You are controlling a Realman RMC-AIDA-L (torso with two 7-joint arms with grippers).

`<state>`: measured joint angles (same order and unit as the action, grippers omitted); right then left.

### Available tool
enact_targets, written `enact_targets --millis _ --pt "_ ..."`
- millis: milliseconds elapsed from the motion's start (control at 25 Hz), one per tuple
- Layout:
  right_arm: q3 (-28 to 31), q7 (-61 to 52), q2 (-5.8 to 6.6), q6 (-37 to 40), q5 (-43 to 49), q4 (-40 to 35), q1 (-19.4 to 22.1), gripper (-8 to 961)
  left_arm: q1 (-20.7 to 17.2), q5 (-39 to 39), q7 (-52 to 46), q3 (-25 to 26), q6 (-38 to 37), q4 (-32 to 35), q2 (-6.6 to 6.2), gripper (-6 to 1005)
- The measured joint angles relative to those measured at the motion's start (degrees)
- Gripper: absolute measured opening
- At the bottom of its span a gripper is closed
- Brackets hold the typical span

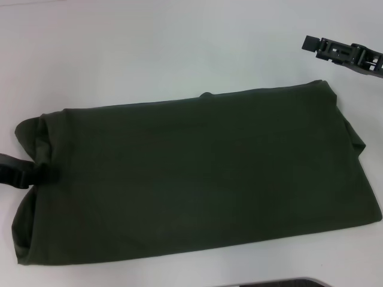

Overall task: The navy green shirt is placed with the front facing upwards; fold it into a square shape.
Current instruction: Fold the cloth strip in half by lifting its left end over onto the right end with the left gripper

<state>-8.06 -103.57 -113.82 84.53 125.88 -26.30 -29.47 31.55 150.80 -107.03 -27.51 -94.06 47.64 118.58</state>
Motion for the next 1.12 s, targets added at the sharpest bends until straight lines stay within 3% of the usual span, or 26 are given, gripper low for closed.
enact_targets --millis 240,480,920,1000,1120 --pt "-0.4 0.4 -0.02 -0.1 0.0 0.2 0.1 917 0.0 -0.1 -0.6 0.3 1.1 0.1 -0.25 106" --pt "-0.7 1.5 -0.51 -0.1 0.2 -0.1 0.2 917 0.0 -0.5 -0.7 0.9 2.2 0.8 -0.63 106" --pt "-4.0 3.6 -1.45 0.6 0.2 0.3 0.4 812 -0.1 -0.6 -2.3 4.1 1.7 3.8 -1.07 107" --pt "-5.0 3.8 -1.73 0.6 0.2 0.3 0.3 585 -0.1 -0.6 -2.6 4.1 1.2 4.5 -1.08 107" --pt "-6.8 4.5 -2.18 0.7 0.2 0.3 0.1 458 0.0 -0.7 -2.9 4.2 0.7 5.2 -1.13 106"
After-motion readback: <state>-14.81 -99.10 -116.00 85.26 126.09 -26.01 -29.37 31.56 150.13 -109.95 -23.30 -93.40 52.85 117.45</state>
